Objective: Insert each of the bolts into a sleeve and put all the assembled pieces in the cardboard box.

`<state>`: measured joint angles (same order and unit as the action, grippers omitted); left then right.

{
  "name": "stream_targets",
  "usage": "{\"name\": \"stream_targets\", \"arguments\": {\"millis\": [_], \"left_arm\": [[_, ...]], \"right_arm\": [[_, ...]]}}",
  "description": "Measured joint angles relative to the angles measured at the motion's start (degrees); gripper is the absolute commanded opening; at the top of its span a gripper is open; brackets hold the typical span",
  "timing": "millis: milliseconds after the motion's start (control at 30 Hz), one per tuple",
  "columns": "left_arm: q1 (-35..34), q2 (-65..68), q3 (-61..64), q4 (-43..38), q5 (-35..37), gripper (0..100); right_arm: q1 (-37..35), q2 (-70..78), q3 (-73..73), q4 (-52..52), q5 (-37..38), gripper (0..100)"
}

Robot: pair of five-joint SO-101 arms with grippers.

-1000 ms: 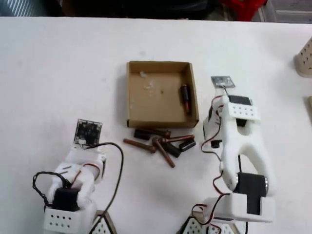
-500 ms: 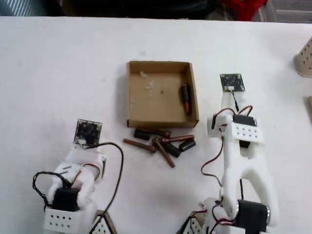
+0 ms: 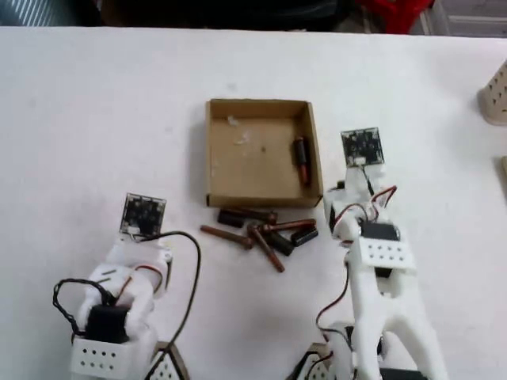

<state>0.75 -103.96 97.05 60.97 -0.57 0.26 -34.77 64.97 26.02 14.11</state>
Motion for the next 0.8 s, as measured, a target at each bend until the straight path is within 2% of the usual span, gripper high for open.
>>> {"name": "stream_targets", "arguments": {"millis": [267, 600, 733, 800], "left_arm": [[0.0, 0.0, 0.0, 0.0, 0.0, 3], [0.9, 0.0, 0.0, 1.2, 0.1, 3], [0.9, 0.0, 0.0, 1.1, 0.1, 2], [0.9, 0.0, -0.3, 1.1, 0.1, 2]], "right_arm": [[-8.4, -8.4, 6.4, -4.3, 0.0, 1.7], [-14.1, -15.0, 22.9, -35.4, 0.1, 1.7], [-16.7, -15.4, 27.6, -43.3, -0.3, 1.7], [-18.1, -15.4, 29.2, -46.1, -3.2, 1.6]]}}
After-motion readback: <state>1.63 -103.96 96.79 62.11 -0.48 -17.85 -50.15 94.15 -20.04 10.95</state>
